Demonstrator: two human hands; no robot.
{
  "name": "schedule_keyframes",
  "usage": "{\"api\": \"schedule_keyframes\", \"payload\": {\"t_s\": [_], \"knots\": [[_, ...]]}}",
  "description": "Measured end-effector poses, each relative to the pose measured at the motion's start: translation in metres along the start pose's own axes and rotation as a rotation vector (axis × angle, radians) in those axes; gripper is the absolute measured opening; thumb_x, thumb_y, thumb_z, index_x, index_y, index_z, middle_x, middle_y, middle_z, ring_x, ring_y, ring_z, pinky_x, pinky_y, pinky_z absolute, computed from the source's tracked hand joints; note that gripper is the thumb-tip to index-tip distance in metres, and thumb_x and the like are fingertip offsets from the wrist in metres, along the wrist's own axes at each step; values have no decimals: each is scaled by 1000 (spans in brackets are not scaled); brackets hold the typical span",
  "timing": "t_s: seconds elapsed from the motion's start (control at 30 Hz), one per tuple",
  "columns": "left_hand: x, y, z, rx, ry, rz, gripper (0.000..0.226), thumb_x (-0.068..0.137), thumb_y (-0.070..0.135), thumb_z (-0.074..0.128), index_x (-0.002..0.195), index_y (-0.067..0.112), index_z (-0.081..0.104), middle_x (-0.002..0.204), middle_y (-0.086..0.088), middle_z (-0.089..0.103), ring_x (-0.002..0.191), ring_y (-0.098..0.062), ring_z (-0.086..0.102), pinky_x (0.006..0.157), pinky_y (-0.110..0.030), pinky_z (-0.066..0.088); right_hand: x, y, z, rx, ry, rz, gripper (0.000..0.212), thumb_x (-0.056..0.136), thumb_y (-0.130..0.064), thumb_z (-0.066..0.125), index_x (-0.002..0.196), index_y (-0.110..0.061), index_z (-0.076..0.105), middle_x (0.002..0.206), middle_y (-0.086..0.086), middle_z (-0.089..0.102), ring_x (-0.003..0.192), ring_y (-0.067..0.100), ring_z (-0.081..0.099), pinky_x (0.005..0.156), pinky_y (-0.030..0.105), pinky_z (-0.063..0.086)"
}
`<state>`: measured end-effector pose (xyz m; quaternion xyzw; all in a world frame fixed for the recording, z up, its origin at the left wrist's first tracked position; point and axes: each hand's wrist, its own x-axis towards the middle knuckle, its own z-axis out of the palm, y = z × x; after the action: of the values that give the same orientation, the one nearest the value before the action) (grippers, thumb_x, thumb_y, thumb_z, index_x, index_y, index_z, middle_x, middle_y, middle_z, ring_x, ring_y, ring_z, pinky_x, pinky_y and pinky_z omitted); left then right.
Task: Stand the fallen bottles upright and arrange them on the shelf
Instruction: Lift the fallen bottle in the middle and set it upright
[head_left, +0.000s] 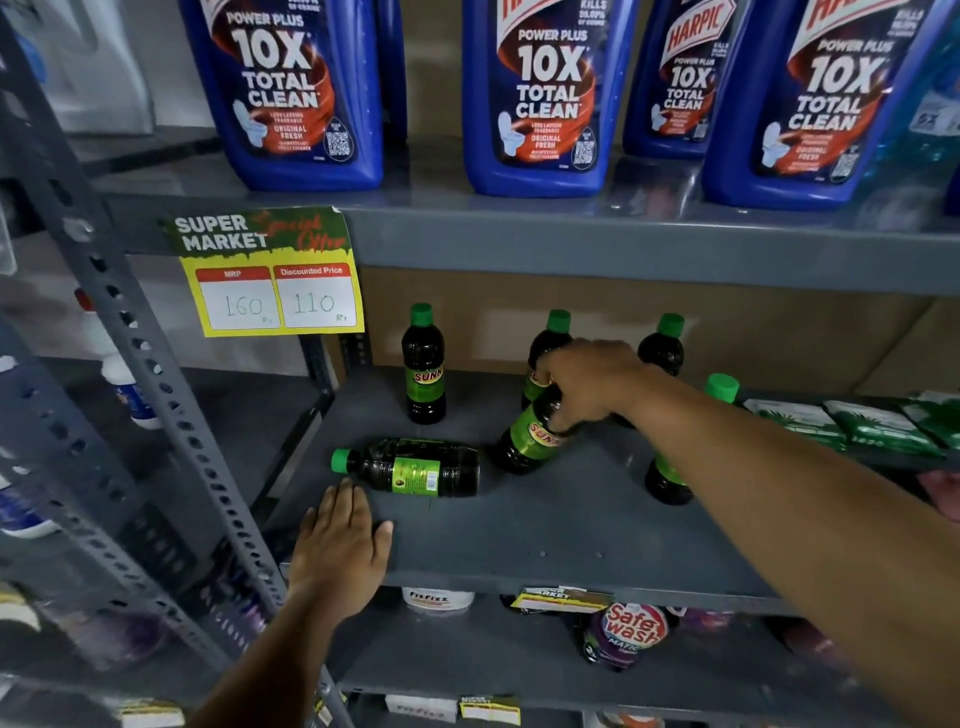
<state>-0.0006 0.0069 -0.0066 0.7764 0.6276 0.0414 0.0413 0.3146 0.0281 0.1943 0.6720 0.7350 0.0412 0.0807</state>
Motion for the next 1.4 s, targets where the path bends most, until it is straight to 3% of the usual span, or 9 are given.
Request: {"api": "schedule_keyframes", "payload": {"t_s": [0.2, 0.43, 0.53, 0.8, 0.93, 1.03, 1.23, 1.3, 1.4], "knots": [[-2, -1, -1, -10, -1, 3, 73, 94, 52, 11, 150, 5, 4, 162, -13, 5, 149, -26, 3, 120, -44, 6, 23, -17, 5, 319, 184, -28, 55, 75, -37, 73, 125, -30, 51, 118, 3, 61, 98, 25, 58, 68, 31, 44], [0, -3, 4, -20, 8, 5, 74, 93, 52, 10, 150, 5, 6, 162, -13, 8, 149, -26, 4, 120, -44, 8, 19, -27, 56, 943, 274, 172, 101, 60, -44, 89, 142, -21, 34, 130, 4, 52, 121, 25, 50, 92, 33, 43], [2, -2, 5, -35, 18, -7, 75, 92, 54, 8, 150, 6, 7, 162, -12, 9, 149, -25, 5, 120, -44, 8, 15, -33, 81, 1081, 340, 250, 79, 64, -39, 87, 130, -23, 46, 115, 0, 61, 113, 24, 58, 88, 29, 44], [1, -3, 6, -55, 3, -13, 76, 91, 56, 5, 150, 8, 2, 162, -10, 3, 149, -23, 0, 121, -43, 4, -4, -31, 99, 1057, 482, 358, 37, 50, -44, 67, 83, -35, 52, 82, -18, 62, 83, 11, 62, 71, 26, 47], [3, -4, 8, -59, 16, -6, 75, 92, 55, 7, 150, 9, 3, 162, -10, 3, 149, -23, -1, 121, -43, 3, -15, -27, 112, 1099, 534, 339, 50, 54, -44, 70, 97, -40, 44, 97, -9, 60, 94, 15, 60, 74, 30, 45], [3, -6, 9, -49, 24, -5, 76, 91, 56, 4, 150, 8, 4, 162, -10, 4, 149, -24, 0, 120, -43, 4, -20, -31, 123, 1123, 561, 342, 85, 53, -46, 85, 124, -31, 41, 118, -1, 58, 109, 15, 57, 89, 33, 47], [2, -5, 9, -53, 26, 4, 79, 88, 57, 2, 150, 8, 5, 162, -10, 5, 149, -24, 0, 119, -43, 2, -24, -34, 135, 1200, 545, 421, 102, 59, -37, 87, 139, -35, 23, 122, -3, 56, 117, 21, 56, 86, 23, 42], [2, -6, 9, -52, 12, 5, 77, 90, 56, 2, 150, 8, 3, 162, -10, 3, 149, -24, -2, 119, -43, 0, -32, -39, 133, 989, 700, 436, 116, 58, -51, 85, 147, -19, 17, 140, 12, 44, 132, 28, 40, 105, 35, 32], [3, -6, 10, -61, 9, -2, 77, 90, 56, 3, 150, 8, 2, 162, -10, 2, 149, -24, -3, 119, -42, 0, -46, -63, 128, 505, 1042, 138, 91, 64, -61, 72, 133, -11, 40, 128, 12, 43, 120, 32, 41, 100, 47, 27]]}}
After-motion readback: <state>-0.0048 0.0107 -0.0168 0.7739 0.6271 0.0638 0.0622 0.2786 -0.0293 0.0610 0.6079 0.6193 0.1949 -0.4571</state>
